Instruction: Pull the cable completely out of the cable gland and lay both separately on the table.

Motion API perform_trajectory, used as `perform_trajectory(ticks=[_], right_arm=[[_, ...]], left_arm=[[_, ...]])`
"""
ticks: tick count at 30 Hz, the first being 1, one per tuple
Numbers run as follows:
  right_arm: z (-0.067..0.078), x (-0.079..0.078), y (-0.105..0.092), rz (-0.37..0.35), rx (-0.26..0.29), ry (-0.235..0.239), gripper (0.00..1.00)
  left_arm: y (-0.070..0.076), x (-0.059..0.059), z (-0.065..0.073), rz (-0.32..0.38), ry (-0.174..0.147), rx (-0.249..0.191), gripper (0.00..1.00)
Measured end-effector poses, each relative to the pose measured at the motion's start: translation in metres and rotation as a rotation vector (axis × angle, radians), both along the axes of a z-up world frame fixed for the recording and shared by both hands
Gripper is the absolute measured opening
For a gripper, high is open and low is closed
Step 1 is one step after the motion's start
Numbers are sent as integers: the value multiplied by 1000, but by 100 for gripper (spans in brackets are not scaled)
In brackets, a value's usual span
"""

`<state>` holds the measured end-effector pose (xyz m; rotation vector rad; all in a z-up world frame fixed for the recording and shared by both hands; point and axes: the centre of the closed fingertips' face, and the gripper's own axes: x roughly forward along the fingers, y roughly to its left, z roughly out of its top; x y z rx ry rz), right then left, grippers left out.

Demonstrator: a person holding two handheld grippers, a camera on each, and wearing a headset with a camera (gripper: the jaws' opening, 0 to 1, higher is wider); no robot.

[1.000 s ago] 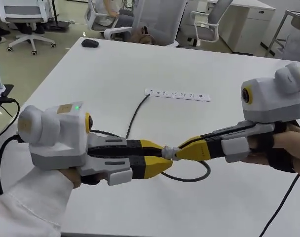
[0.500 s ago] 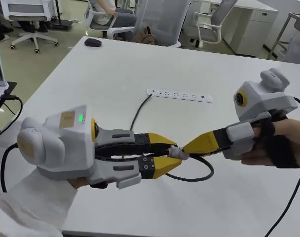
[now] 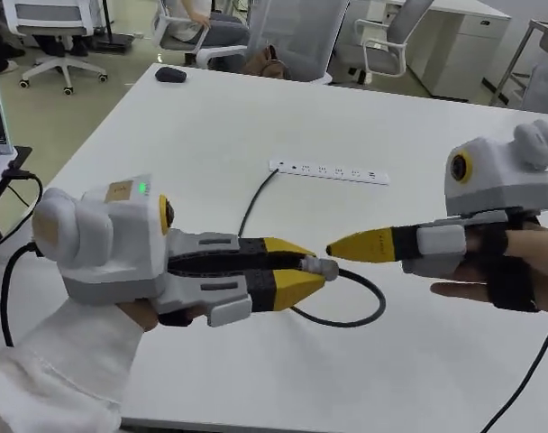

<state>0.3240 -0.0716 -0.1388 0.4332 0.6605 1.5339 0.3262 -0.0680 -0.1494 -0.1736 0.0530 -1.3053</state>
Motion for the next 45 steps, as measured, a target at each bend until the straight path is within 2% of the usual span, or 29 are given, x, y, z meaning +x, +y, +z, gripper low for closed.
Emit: perform_trajectory(ticks=[1, 2, 3, 4, 5, 8, 9, 11, 12, 14, 15, 18, 19, 21, 22, 23, 25, 29, 32, 34, 36, 38, 43, 45], right_arm=[[-2, -4, -3, 22, -12, -118, 32], [-3, -8, -5, 47, -12, -209, 30], [-3, -17, -4, 78, -14, -218, 26], [-3, -23, -1, 98, -11, -226, 23], [-5, -24, 2, 87, -20, -230, 23], [-20, -20, 2, 94, -80, -257, 17], [-21, -22, 4, 101, -66, -249, 16], [-16, -15, 6, 67, -30, -264, 14], [-13, -14, 6, 59, -17, -245, 13], [-11, -12, 5, 52, -8, -242, 13], [-12, -11, 5, 51, -11, -243, 13], [-16, -10, 3, 44, -14, -230, 13], [-16, -10, 3, 39, -1, -215, 13], [-12, -9, 4, 14, 39, -185, 13], [-9, -10, 4, 16, 64, -163, 12], [-14, -12, 0, 26, 50, -149, 12], [-15, -14, -3, 28, 42, -156, 12], [-10, -16, -4, 24, 35, -139, 12], [-15, -19, -7, 44, -23, -135, 11], [-19, -20, -9, 63, -43, -107, 11], [-19, -24, -11, 83, -30, -93, 11], [-18, -27, -12, 98, -19, -71, 11], [-13, -31, -11, 126, 10, -53, 11], [-11, -32, -11, 135, 28, -43, 11]], left_arm=[[-2, -2, -2, -5, 51, -10, 15], [-3, -2, -2, -8, 46, -6, 15], [-4, -3, -2, -9, 45, -4, 15], [-5, -4, -3, -21, 66, -10, 15], [-7, -8, -3, -37, 106, -21, 15], [-6, -6, -2, -37, 101, -34, 15], [-5, -5, 0, -29, 123, -62, 15], [-1, -2, 1, -21, 139, -77, 15], [1, -1, 3, -15, 141, -91, 15], [2, 0, 5, -14, 159, -108, 15], [1, 0, 4, -14, 161, -106, 15], [0, 0, 1, -15, 196, -97, 15], [0, -1, 1, -23, 223, -103, 15], [-3, -2, -2, -32, 242, -90, 15], [-4, -3, -3, -39, 262, -85, 15], [-4, -3, -3, -42, 261, -87, 15], [-5, -5, -5, -47, 250, -75, 15], [-6, -8, -2, -79, 305, -105, 16], [-11, -11, -5, -84, 286, -82, 16], [-15, -13, -9, -87, 276, -64, 16], [-16, -18, -8, -110, 232, -52, 17], [-16, -20, -6, -125, 245, -65, 17], [-16, -24, -2, -152, 247, -84, 17], [-15, -24, 1, -169, 270, -109, 17]])
